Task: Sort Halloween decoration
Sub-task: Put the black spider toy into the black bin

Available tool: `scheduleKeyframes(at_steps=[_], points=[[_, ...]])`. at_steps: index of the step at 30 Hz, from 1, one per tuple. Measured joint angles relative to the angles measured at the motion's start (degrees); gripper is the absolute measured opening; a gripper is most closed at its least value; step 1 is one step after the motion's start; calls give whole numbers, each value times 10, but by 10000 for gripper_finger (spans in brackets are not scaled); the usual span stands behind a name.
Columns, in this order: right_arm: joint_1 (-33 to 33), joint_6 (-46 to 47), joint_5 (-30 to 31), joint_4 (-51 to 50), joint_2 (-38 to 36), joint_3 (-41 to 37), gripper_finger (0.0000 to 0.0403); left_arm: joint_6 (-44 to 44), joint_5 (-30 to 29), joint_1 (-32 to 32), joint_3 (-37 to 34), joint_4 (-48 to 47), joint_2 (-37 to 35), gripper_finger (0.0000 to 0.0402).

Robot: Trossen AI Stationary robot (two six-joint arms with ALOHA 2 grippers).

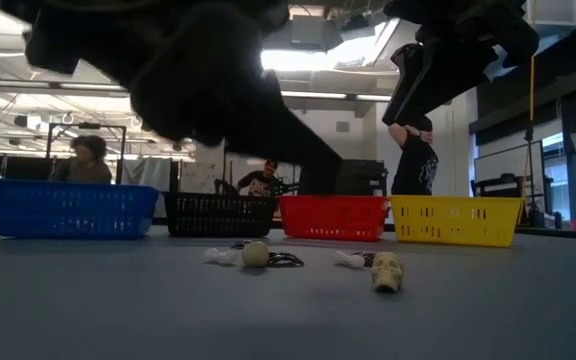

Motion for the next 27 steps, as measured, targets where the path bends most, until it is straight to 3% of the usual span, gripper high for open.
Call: scheduleKeyframes(at_steps=[9, 19, 27], points=[[0, 0, 1, 0, 0, 0, 172, 2, -11, 28, 0, -147, -122, 0], [0, -41, 63, 5, 0, 0, 172, 2, -12, 92, 0, -313, -263, 0], [0, -62, 66, 5, 0, 0, 172, 2, 1, 178, 1, -445, -310, 0]])
